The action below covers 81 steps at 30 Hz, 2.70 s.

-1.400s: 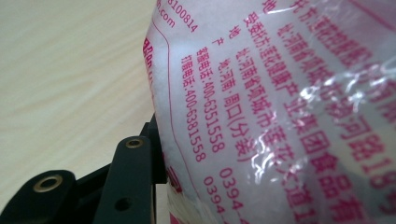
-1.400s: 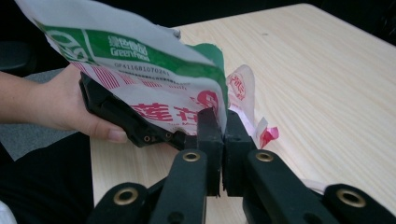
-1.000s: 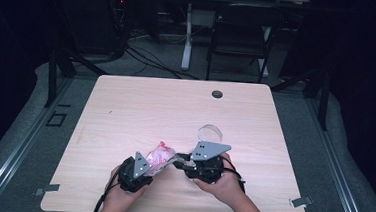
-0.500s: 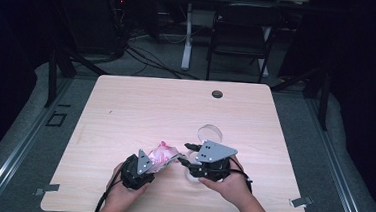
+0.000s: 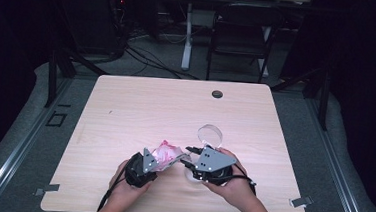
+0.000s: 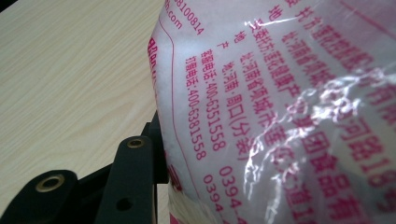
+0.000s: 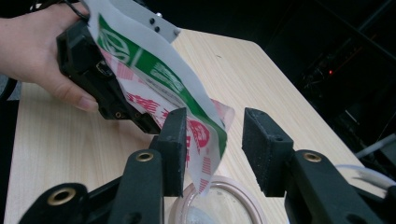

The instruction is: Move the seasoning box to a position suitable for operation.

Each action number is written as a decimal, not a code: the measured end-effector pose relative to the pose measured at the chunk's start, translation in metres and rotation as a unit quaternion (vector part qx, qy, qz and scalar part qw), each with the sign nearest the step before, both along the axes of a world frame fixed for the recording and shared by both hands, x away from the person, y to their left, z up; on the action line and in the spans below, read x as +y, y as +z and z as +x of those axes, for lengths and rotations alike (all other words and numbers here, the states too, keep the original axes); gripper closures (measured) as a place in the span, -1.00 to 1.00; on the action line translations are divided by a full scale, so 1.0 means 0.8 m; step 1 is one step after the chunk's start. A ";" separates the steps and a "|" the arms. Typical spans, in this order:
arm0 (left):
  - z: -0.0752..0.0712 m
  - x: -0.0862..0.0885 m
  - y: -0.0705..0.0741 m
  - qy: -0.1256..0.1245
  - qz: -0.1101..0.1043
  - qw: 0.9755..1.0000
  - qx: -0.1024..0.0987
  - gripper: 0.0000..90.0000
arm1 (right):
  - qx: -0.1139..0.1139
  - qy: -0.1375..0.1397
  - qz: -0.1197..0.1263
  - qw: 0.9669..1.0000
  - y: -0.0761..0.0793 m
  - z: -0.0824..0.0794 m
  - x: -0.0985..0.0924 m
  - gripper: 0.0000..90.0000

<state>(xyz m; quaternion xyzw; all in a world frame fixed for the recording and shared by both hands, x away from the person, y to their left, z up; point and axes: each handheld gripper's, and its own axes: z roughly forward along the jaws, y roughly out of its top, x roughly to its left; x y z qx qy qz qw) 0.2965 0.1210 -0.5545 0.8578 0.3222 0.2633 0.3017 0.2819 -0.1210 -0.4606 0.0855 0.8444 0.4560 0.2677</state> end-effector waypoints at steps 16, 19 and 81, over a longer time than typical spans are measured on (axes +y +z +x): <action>-0.005 0.004 0.005 0.004 0.027 0.999 -0.024 0.33 | -0.023 0.036 -0.024 0.999 0.001 -0.009 0.015 0.39; -0.006 0.004 0.005 0.005 0.029 0.999 -0.027 0.33 | -0.026 0.039 -0.026 0.999 0.001 -0.010 0.017 0.39; 0.032 -0.041 0.041 -0.028 0.147 0.978 -0.142 0.34 | 0.018 0.002 -0.014 1.000 0.001 -0.004 -0.002 0.98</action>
